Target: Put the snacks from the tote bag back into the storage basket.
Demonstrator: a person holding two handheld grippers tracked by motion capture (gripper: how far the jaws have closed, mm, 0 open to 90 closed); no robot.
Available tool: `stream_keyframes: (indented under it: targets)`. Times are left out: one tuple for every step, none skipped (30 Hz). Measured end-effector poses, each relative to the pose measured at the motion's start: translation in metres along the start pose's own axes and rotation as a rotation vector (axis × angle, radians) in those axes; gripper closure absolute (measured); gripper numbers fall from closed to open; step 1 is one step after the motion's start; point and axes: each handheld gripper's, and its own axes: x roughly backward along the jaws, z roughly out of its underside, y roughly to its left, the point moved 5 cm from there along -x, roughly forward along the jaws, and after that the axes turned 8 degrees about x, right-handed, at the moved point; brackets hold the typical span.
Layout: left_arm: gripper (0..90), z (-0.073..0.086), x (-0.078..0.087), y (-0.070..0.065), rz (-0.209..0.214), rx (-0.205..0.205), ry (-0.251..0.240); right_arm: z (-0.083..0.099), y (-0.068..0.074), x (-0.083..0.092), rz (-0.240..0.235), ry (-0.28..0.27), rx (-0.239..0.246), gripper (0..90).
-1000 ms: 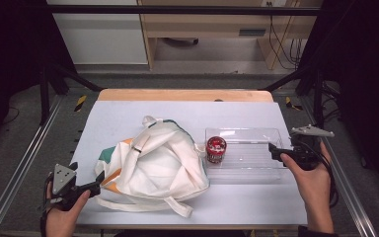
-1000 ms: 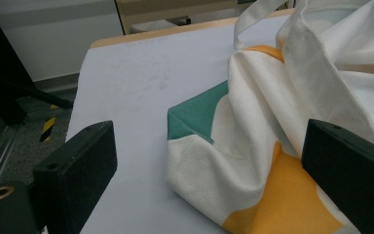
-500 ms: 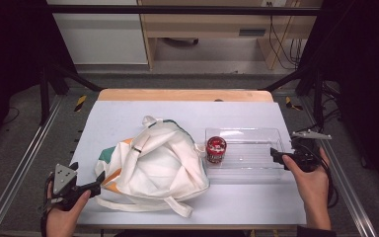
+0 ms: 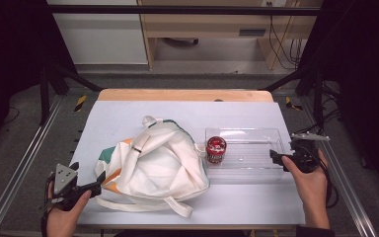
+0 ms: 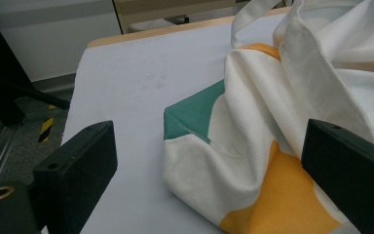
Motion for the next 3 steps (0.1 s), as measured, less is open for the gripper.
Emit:
stream_keyframes:
  targets:
    - [6.0,0.0000,-0.0002,-0.0001,0.000,-0.001,0.000,0.0000,0.0002,-0.0003,-0.001,0.000,0.003,8.3]
    - [6.0,0.0000,-0.0004,-0.0002,0.001,-0.002,0.001,-0.0002,0.0010,-0.0008,-0.003,0.000,0.000,8.3]
    - [6.0,0.0000,-0.0006,-0.0003,0.000,-0.004,0.002,-0.0004,0.0015,-0.0011,-0.005,0.000,-0.003,8.3]
